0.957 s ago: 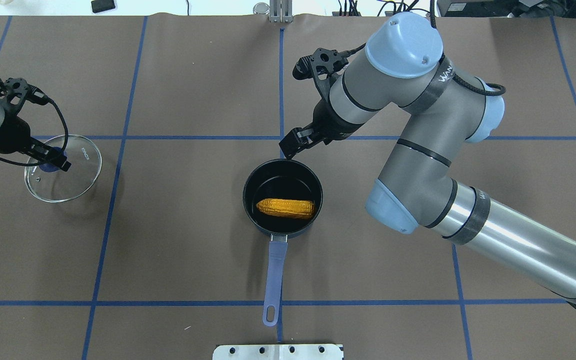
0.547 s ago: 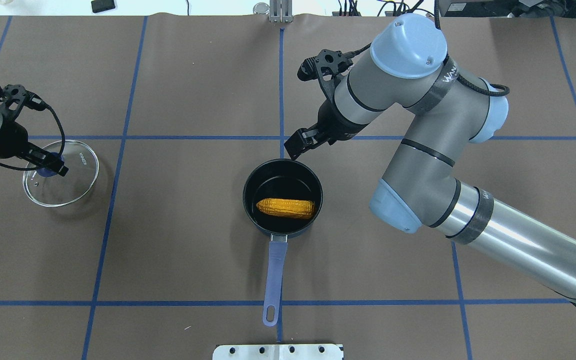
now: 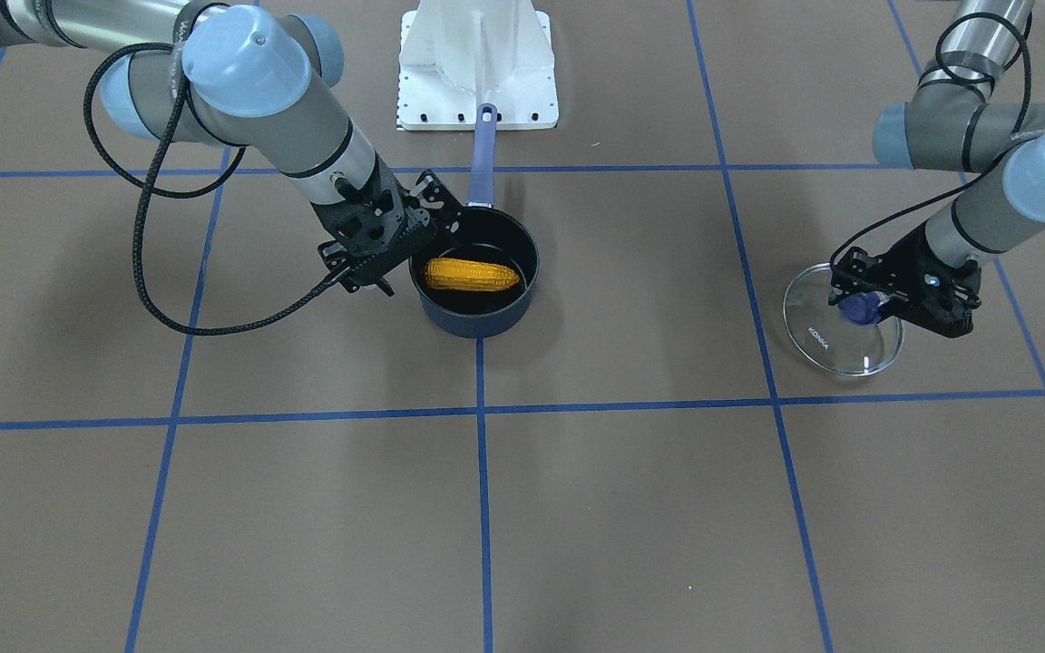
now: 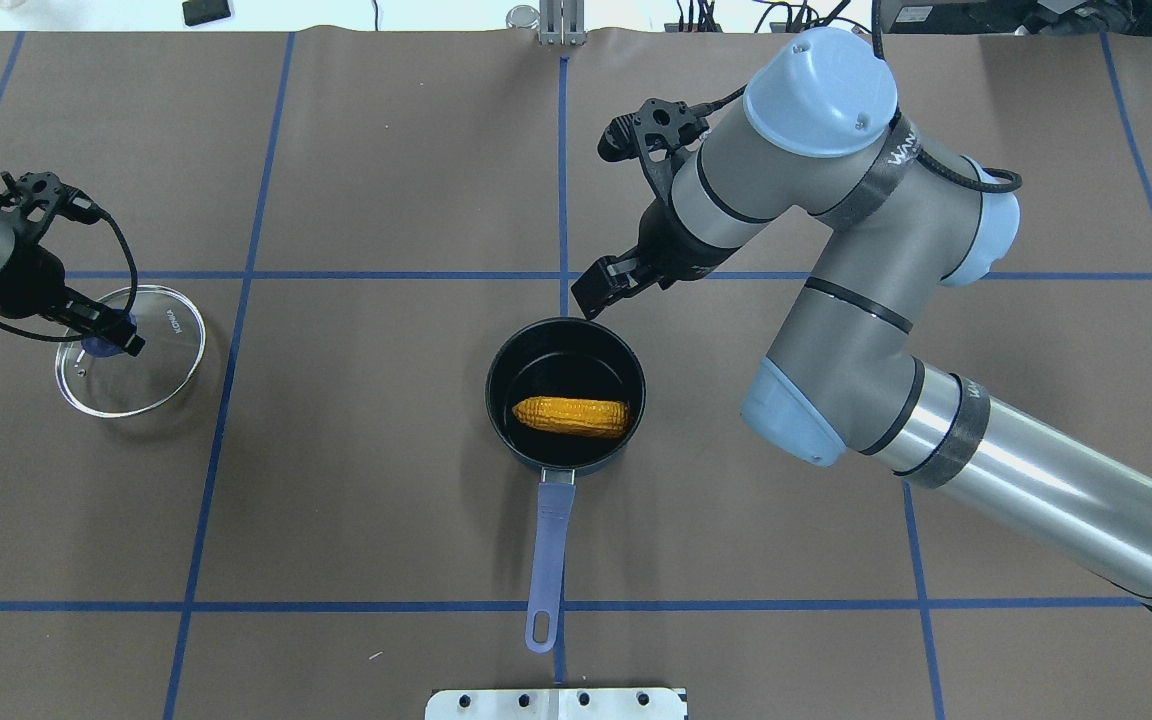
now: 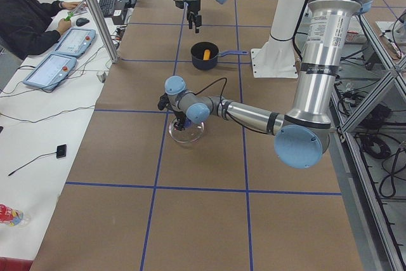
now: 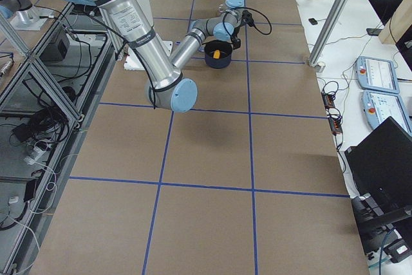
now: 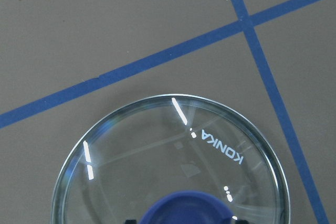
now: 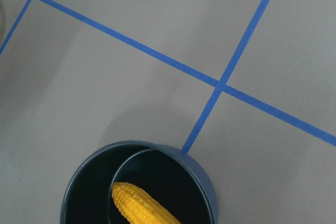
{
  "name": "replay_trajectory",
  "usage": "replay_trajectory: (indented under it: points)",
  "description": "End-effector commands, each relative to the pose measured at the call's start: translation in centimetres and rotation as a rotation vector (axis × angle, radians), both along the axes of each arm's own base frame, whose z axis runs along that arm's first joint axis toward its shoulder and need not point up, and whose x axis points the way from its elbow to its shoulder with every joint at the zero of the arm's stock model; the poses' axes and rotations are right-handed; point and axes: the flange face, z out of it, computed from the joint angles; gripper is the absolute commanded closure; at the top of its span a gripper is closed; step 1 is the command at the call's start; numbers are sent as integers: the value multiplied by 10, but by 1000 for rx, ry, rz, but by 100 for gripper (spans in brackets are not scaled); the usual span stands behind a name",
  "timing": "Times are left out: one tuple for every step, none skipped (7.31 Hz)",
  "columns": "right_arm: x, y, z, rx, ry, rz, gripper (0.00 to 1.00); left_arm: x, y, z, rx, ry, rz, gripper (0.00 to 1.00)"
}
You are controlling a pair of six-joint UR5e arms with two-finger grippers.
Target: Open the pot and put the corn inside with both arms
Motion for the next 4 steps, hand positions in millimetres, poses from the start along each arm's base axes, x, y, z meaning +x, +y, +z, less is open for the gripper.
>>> replay_trajectory:
  points:
    - [1,-1,1,-1,1,1,0,0,0,0,-9,4,-1,2]
    - [2,-1,0,0,0,3,0,0,0,-2,-6,6,-1,2]
    - [5,-5,1,-1,1,11,0,-1,0,-7,1,13,0,2]
    - [15,-13,4,-5,3,25,0,-10,-3,-11,4,20,-14,1]
